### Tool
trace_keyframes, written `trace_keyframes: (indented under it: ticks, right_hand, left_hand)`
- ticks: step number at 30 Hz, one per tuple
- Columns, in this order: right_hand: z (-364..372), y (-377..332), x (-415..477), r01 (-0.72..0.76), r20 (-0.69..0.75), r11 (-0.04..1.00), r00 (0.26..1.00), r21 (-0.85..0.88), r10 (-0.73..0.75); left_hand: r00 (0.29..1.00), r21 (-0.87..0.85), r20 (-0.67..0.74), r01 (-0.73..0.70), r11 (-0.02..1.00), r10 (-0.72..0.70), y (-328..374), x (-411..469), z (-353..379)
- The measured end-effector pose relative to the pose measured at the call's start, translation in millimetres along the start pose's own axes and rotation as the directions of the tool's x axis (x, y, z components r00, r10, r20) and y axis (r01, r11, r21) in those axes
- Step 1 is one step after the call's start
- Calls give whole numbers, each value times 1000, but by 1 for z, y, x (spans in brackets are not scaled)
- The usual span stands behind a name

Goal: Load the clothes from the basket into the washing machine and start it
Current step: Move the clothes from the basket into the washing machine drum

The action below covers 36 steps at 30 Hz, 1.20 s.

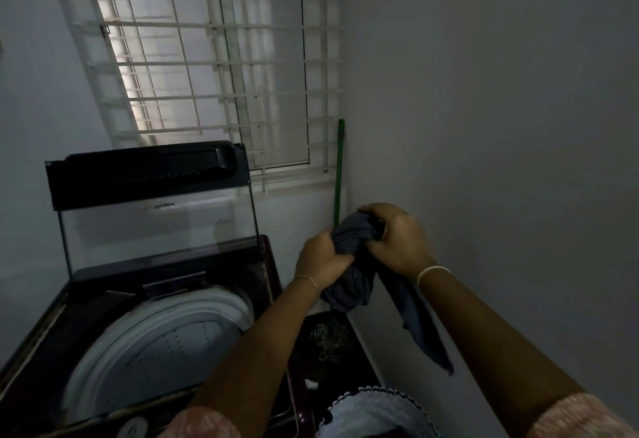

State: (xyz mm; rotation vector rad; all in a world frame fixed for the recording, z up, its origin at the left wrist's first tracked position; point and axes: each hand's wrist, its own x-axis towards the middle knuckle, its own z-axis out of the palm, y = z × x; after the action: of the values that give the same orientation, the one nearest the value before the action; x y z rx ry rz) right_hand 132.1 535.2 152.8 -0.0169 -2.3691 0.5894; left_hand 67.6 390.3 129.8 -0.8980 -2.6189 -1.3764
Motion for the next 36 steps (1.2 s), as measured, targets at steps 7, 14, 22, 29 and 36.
trace_keyframes:
  ticks: [7, 14, 22, 29, 36]
  right_hand:
    - [9, 7, -27, -452, 293, 487, 882, 747, 369]
    - [26, 5, -52, -510, 484, -110, 696, 853, 530]
    - [43, -11, -42, -329, 581, -516, 668, 791, 465]
    - [44, -14, -45, -217, 532, -572, 706, 791, 469]
    - [46, -22, -44, -239, 536, -542, 683, 806, 496]
  left_hand:
    - [931, -793, 60, 264, 549, -361, -2, 5, -5]
    - [890, -942, 254, 316, 111, -380, -1, 11, -2]
    - [872, -911, 381, 411, 35, -306, 10, 1, 17]
    - [885, -819, 322, 439, 370, -336, -5, -10, 19]
    - [820, -830, 509, 548, 104, -262, -22, -16, 14]
